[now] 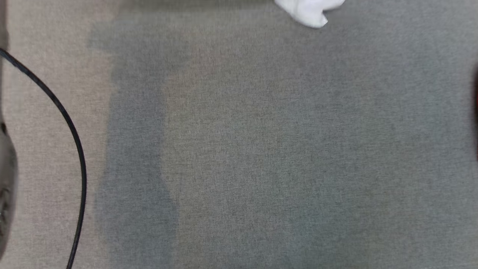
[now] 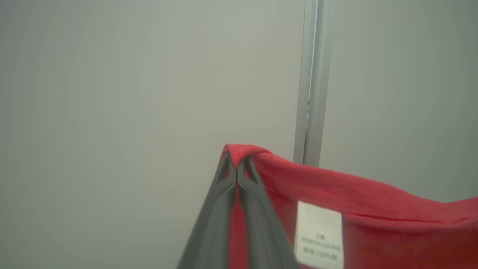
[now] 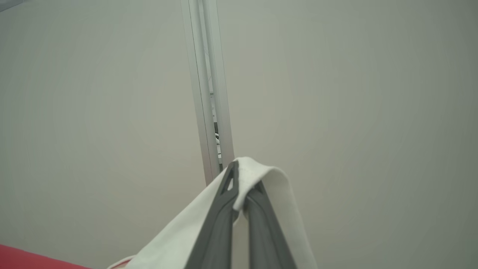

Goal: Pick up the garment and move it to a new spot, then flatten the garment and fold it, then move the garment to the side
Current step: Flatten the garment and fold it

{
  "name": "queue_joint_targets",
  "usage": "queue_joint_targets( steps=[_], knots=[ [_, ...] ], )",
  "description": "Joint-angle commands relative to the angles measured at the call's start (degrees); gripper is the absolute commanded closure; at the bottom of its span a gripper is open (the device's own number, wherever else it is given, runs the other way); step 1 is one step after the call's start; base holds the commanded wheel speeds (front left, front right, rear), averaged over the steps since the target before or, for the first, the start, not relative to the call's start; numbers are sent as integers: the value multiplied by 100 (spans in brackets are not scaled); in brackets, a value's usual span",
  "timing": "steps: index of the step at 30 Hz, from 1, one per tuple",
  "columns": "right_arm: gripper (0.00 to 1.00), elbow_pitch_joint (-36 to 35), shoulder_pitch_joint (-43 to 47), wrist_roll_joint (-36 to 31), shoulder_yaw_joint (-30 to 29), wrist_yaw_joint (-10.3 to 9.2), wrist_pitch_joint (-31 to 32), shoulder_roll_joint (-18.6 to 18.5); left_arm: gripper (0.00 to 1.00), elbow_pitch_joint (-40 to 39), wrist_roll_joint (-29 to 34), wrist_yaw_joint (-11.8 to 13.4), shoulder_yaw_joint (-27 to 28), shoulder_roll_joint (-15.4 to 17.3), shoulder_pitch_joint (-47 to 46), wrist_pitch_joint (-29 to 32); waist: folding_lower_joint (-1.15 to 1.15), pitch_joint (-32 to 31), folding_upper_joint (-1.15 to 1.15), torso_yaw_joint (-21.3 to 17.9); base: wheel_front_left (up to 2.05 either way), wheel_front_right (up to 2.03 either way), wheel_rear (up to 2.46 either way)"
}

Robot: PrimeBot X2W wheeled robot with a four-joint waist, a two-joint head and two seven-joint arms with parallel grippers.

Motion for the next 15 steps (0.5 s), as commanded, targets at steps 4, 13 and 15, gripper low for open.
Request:
queue_joint_targets(
  steps=[4,13,15],
  knots=[
    [100,446,-533,-323,-35,6,-539,124,100,306,68,40,-29,-89,-612,-259,0,504,0,-22,0,0,0],
    [100,-752,-791,-1240,-919,5,-782,257,100,-645,425,264,354,-284,-1158,-503,0,1241,0,-40,0,0,0],
    [100,-1013,-503,-1441,-1127,5,-771,307,100,-781,514,219,452,-322,-926,-503,0,1322,0,-45,0,0,0]
  ],
)
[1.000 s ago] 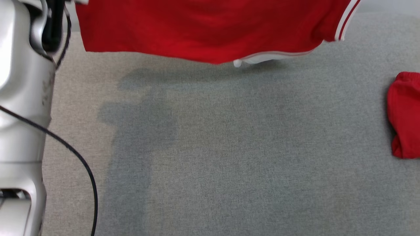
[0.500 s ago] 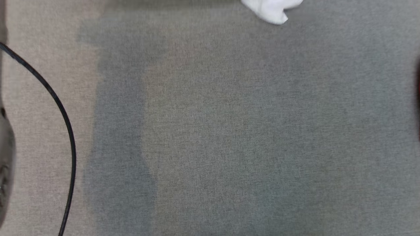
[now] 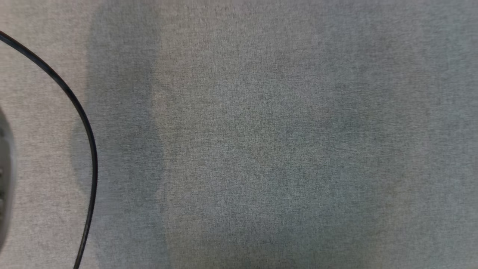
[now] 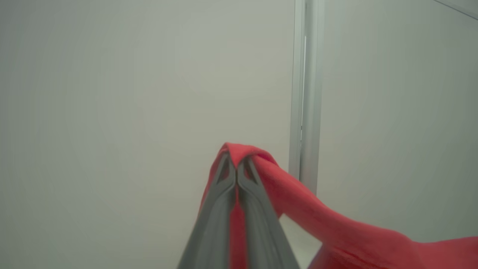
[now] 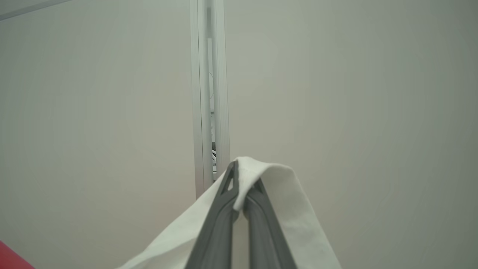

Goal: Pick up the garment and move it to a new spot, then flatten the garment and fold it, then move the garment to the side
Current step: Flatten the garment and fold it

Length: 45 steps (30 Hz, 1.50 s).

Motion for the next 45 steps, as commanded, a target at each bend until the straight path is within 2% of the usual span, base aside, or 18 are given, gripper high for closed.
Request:
queue_joint_targets(
  steps=[1,6,12,22,28,34,45],
  knots=[
    [100,-11,390,-151,-84,3,-3,54,100,50,78,-51,58,-8,318,-8,0,162,0,0,0,0,0],
    [100,347,940,-210,69,3,-5,84,100,667,144,-184,78,-24,636,-10,0,246,0,10,0,0,0],
    [100,1009,1435,121,449,3,-5,131,100,1752,174,-352,-266,-59,813,15,0,225,0,13,0,0,0],
    [100,1503,2024,939,1384,3,46,179,100,2420,39,-400,-539,38,1219,11,0,-117,0,-83,0,0,0],
    [100,1722,2437,1565,1916,3,378,72,100,2573,-210,-398,-816,38,1733,229,0,-482,0,-115,0,0,0],
    [100,1566,3025,2226,2446,3,883,-85,100,2537,-517,-399,-1237,43,2430,565,0,-921,0,-73,0,0,0],
    [100,1159,4242,3346,3115,3,1520,-256,100,2096,-1157,-400,-2188,372,3829,875,0,-1812,0,-22,0,0,0]
  ],
)
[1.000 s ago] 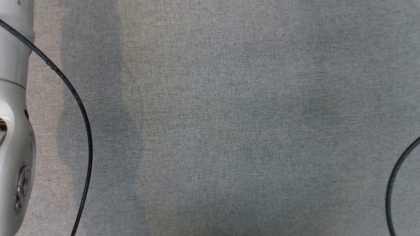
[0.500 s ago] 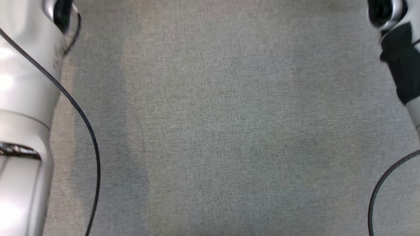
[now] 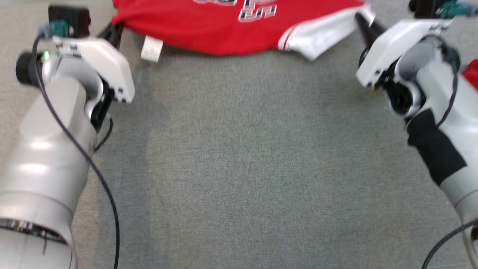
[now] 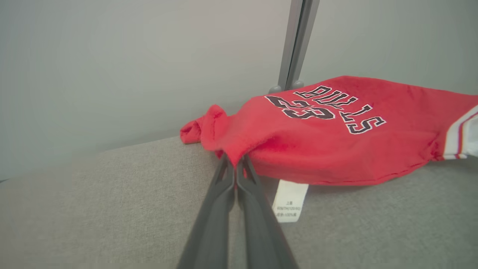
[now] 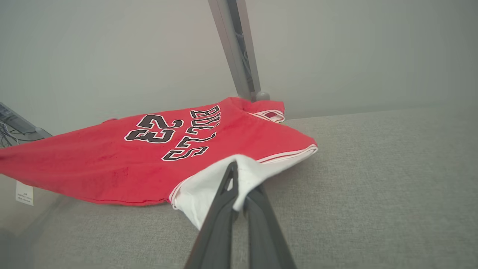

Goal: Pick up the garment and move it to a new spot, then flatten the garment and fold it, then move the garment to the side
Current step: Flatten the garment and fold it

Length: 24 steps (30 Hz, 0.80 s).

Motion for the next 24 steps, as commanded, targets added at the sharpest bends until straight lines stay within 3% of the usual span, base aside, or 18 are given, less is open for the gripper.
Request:
queue_joint_targets(
  steps=[1,11,24],
  knots=[
    [100,-81,229,157,93,3,99,-41,100,-95,-194,-7,-67,87,260,-46,0,-297,0,6,0,0,0],
    [100,-305,1167,759,476,3,250,-215,100,-462,-643,-7,-715,316,1398,-501,0,-902,0,33,0,0,0],
    [100,-583,2069,1386,493,3,328,-289,100,-287,-380,-7,-1210,437,2094,-880,0,-1279,0,20,0,0,0]
  ],
)
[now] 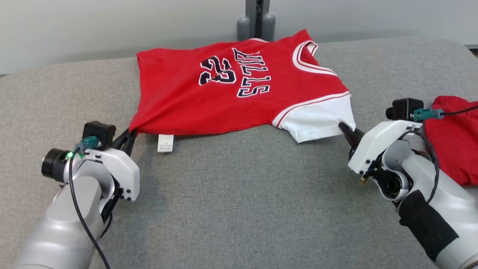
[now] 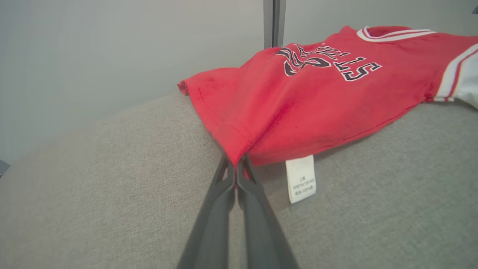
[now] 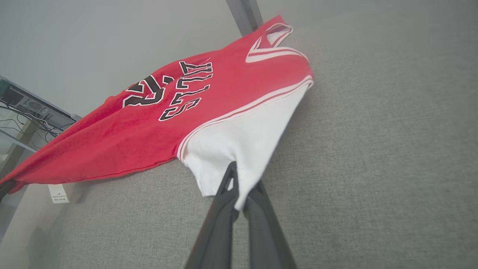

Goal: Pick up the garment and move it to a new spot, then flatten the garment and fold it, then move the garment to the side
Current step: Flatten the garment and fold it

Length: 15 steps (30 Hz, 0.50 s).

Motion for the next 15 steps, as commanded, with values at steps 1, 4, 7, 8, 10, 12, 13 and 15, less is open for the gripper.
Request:
queue_joint_targets(
  steps=[1,4,7,8,10,12,13,15],
  knots=[
    [100,-45,98,53,-14,3,34,-57,100,20,39,-4,-22,48,94,-30,0,-40,0,-22,0,0,0],
    [100,-150,295,75,41,3,63,-118,100,-8,139,34,-49,69,251,-46,0,-109,0,-63,0,0,0],
    [100,-275,444,179,-9,3,77,-187,100,-196,255,110,-21,115,438,-49,0,-166,0,-84,0,0,0],
    [100,-322,492,217,-42,3,73,-219,100,-267,289,141,-2,133,519,-50,0,-183,0,-93,0,0,0],
    [100,-412,581,276,-92,3,81,-272,100,-405,359,192,42,181,652,-51,0,-217,0,-111,0,0,0],
    [100,-504,663,323,-133,3,105,-326,100,-548,437,242,88,213,773,-52,0,-249,0,-124,0,0,0],
    [100,-559,703,335,-143,3,133,-356,100,-617,467,262,121,232,834,-52,0,-259,0,-129,0,0,0],
    [100,-662,786,377,-166,3,188,-406,100,-737,520,267,191,263,962,-52,0,-275,0,-137,0,0,0]
  ],
)
